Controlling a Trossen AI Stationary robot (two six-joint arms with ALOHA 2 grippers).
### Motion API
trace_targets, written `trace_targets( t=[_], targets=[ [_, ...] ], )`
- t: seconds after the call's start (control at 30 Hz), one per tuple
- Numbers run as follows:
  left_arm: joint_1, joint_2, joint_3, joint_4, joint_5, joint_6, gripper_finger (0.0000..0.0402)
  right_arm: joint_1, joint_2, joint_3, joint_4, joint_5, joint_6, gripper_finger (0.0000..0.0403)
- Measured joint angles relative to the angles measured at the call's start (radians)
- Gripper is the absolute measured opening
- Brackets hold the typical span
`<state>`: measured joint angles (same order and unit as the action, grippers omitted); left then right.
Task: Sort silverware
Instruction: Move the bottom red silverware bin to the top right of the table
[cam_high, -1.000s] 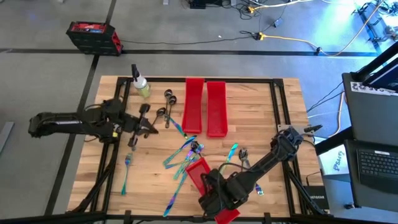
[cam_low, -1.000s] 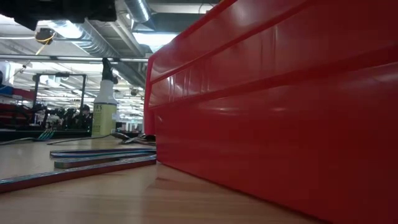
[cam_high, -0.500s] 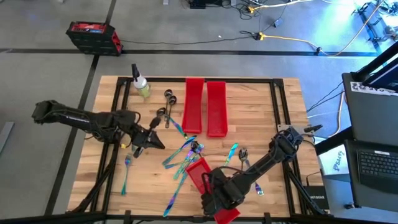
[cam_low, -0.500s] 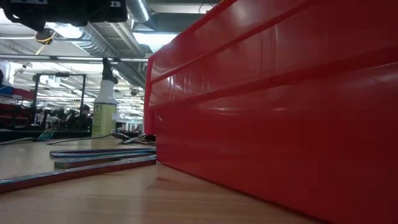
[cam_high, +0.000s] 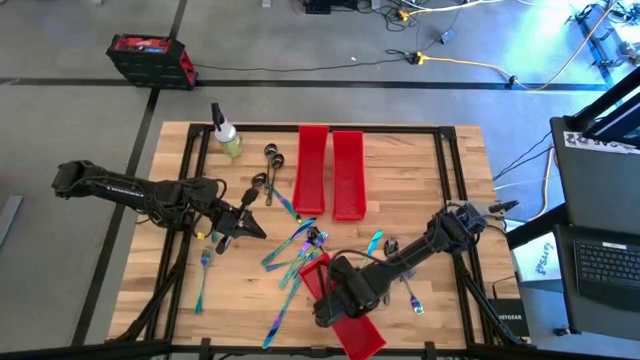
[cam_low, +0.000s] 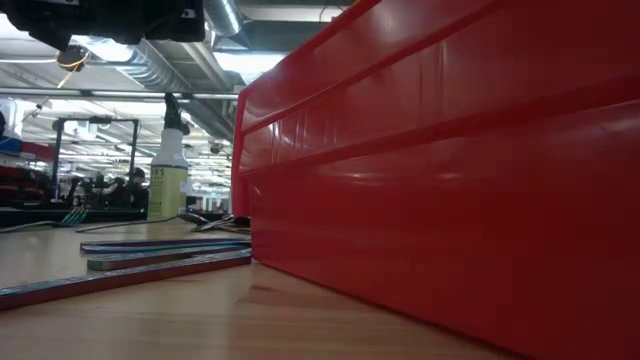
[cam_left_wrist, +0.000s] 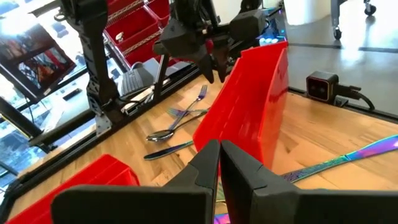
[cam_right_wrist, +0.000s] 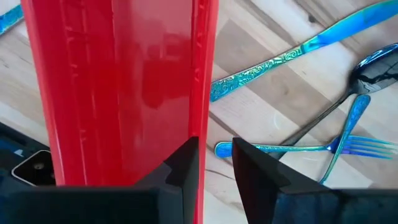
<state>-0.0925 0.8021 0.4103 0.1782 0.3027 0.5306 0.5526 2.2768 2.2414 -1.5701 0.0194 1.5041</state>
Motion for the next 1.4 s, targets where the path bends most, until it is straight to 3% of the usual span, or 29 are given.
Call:
trace_targets(
  t=[0.23, 0.53, 0.7, 1.1, 1.4],
  targets=[
    [0.0, -0.001, 0.0, -0.001, 0.0, -0.001, 0.0, -0.018, 0.0, 0.0, 0.017, -0.012, -0.021, 0.0092],
    [0.0, -0.001, 0.0, -0.001, 0.0, 0.0, 0.0, -0.017, 0.0, 0.0, 0.027, -0.011, -0.016, 0.0199],
    [0.0, -0.001, 0.0, -0.001, 0.0, 0.0, 0.0, -0.017, -0.002, -0.023, 0.052, -0.005, -0.017, 0.0215],
    [0.0, -0.001, 0.0, -0.003, -0.019, -0.001, 0.0, -0.03, -0.002, -0.208, 0.239, -0.057, -0.044, 0.0212],
    [0.0, -0.001, 0.0, -0.002, -0.02, -0.006, 0.0, -0.03, -0.002, -0.251, 0.29, -0.064, -0.047, 0.0108]
  ],
)
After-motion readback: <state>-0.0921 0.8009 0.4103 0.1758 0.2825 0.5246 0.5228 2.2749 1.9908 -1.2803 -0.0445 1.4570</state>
